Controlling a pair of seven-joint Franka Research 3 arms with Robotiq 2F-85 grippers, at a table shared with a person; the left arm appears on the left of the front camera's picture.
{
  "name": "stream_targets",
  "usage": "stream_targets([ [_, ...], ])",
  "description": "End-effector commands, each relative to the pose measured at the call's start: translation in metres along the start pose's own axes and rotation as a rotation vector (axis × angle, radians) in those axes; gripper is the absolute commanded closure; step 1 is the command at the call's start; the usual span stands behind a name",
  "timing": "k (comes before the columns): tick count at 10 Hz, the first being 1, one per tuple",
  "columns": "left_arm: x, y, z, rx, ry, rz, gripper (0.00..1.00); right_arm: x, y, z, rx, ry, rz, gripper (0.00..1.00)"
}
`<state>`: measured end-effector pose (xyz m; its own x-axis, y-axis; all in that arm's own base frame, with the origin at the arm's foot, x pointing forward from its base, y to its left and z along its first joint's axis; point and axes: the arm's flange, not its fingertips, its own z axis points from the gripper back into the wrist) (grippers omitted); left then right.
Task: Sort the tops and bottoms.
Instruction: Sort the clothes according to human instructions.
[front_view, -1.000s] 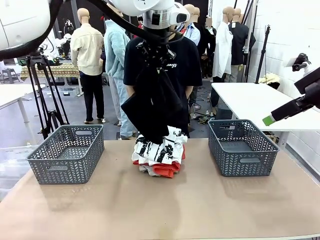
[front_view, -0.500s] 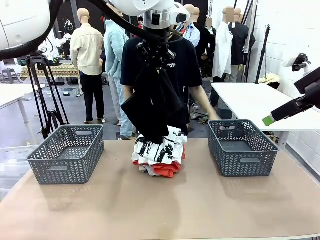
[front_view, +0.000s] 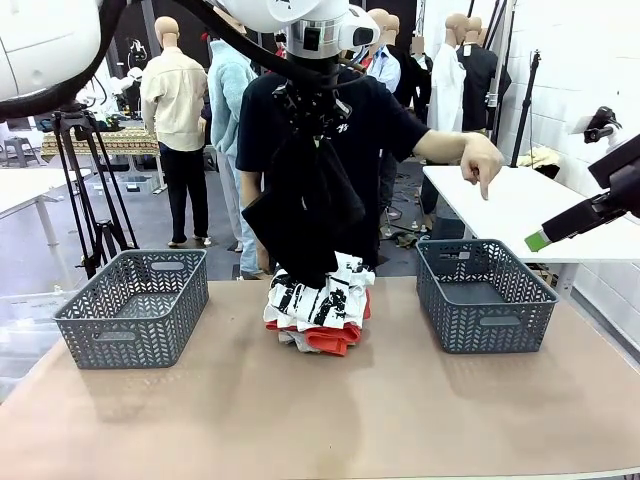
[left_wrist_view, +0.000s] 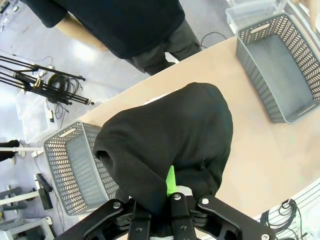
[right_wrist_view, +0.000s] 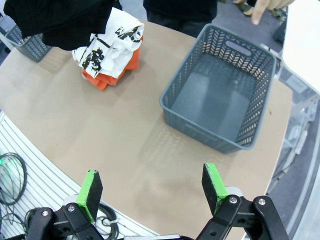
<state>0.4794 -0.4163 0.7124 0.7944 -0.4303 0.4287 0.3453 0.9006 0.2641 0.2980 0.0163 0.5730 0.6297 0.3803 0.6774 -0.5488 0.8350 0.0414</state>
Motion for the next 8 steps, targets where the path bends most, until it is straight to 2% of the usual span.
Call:
stream_targets([
  [1, -0.0007, 0.0015, 0.0057, -0.001, -0.018, 0.001, 1.00, -0.0007, 0.0009, -0.0012, 0.021, -0.004, -0.009, 0.00],
  [8, -0.0007, 0.0015, 0.0057, -0.001, -0.018, 0.001, 1.00, -0.0007, 0.0009, -0.0012, 0.021, -0.004, -0.009, 0.00],
])
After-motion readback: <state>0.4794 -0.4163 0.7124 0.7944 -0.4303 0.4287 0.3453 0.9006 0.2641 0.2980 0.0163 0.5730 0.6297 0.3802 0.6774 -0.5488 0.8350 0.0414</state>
